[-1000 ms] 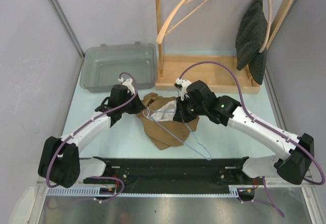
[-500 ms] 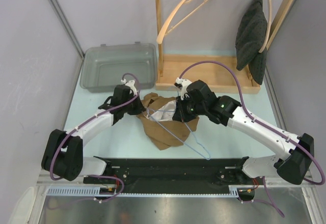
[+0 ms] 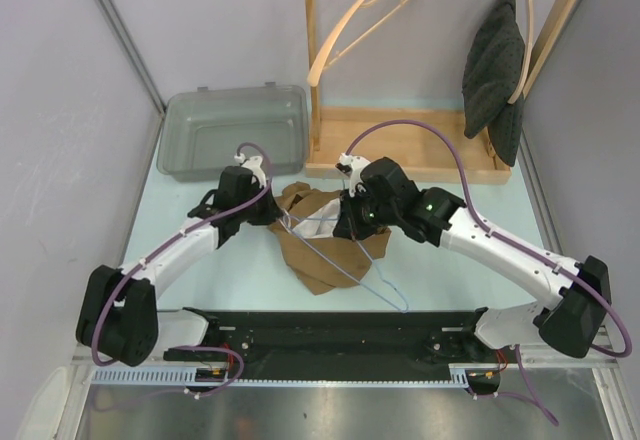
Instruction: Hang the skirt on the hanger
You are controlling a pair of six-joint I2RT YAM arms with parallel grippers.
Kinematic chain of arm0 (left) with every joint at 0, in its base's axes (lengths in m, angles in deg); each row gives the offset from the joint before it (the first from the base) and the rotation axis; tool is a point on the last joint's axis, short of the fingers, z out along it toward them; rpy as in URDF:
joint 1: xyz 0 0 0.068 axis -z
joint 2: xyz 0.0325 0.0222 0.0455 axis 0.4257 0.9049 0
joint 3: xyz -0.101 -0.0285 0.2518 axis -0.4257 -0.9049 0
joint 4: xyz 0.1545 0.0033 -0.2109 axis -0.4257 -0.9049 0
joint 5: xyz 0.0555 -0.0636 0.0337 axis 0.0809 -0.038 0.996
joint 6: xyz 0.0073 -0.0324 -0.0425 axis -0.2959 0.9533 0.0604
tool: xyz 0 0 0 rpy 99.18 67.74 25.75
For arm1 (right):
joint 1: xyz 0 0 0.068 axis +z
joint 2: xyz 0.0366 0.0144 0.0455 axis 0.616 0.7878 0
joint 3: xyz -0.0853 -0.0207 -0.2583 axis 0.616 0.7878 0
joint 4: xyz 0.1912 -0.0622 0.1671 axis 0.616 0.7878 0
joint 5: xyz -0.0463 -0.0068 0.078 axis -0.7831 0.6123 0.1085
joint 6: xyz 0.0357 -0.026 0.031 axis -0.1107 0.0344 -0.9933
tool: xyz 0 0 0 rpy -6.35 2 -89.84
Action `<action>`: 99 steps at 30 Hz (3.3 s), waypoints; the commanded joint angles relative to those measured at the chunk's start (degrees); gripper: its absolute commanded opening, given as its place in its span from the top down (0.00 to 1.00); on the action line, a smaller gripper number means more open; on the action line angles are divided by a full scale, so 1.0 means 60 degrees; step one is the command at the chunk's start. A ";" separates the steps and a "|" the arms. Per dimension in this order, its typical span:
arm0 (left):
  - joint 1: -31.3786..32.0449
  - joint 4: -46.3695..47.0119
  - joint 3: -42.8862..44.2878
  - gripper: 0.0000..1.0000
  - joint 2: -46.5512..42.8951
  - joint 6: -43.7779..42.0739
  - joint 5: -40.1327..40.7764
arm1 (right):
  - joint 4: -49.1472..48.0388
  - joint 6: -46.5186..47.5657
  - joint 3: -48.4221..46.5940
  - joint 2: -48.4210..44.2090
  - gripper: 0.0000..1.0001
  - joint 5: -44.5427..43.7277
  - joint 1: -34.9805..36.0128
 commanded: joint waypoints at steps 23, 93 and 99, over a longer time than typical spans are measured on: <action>0.0057 0.0146 -0.0232 1.00 -0.1805 -0.0253 -0.0672 | -0.2766 0.0136 -0.0044 0.1460 1.00 0.0037 0.0251; 0.0277 -0.0879 0.0252 1.00 -0.2889 -0.3885 -0.6358 | -0.3323 0.2731 -0.0455 0.1782 1.00 0.6778 -0.1155; 0.0277 -0.0938 0.0193 1.00 -0.3358 -0.3959 -0.5231 | -0.3236 0.2276 -0.0469 0.2236 0.83 0.5677 -0.1564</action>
